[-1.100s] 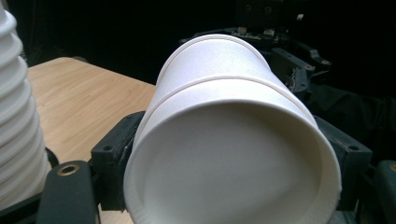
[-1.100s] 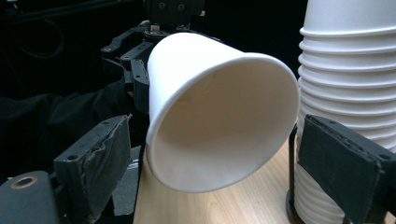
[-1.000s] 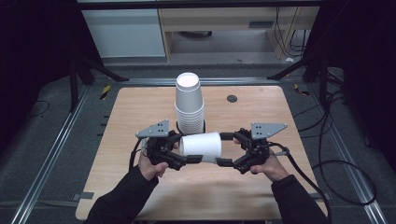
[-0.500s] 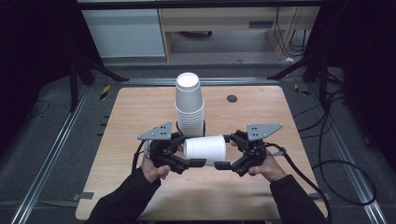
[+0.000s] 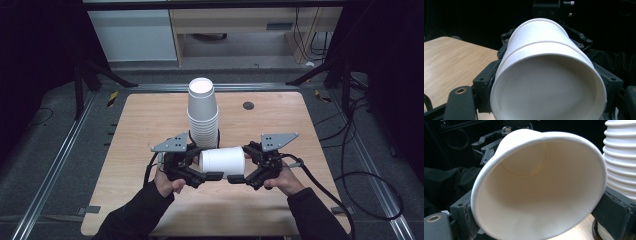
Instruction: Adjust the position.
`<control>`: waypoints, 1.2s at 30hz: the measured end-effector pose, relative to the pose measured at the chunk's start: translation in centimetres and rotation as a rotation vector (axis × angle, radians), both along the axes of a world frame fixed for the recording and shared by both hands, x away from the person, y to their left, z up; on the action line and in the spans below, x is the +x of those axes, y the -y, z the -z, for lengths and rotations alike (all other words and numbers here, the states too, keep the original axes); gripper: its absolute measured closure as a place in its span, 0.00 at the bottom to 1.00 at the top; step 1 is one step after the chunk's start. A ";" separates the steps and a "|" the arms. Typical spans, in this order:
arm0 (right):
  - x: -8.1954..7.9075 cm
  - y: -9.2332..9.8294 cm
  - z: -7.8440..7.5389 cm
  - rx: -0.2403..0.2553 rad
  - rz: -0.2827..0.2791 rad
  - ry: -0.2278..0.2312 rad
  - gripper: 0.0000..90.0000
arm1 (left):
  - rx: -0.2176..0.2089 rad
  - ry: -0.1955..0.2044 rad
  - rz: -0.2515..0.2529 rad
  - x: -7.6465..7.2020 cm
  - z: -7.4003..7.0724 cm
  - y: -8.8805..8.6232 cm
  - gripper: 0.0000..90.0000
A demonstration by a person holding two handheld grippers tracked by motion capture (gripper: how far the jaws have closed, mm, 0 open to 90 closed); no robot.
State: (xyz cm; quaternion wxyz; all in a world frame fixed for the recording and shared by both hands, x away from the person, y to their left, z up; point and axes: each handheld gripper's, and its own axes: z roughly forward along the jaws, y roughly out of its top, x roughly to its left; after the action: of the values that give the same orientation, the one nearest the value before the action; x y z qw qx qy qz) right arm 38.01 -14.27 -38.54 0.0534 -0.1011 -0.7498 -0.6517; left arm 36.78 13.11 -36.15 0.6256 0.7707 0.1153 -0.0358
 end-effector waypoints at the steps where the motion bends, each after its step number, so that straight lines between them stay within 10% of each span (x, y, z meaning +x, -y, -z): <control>1: 0.0 0.0 0.0 -0.004 0.000 -0.003 0.09 | 0.001 -0.002 0.001 0.0 0.0 0.0 0.24; 36: 0.0 0.5 -0.1 -0.029 0.016 0.004 0.12 | 0.070 0.003 0.009 0.4 0.0 -0.6 0.19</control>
State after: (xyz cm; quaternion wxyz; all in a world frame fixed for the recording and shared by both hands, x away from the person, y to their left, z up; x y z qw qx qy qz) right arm 37.96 -14.82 -38.43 0.0450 -0.1066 -0.7584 -0.6415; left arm 37.18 13.69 -36.11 0.5983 0.7927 0.1122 -0.0331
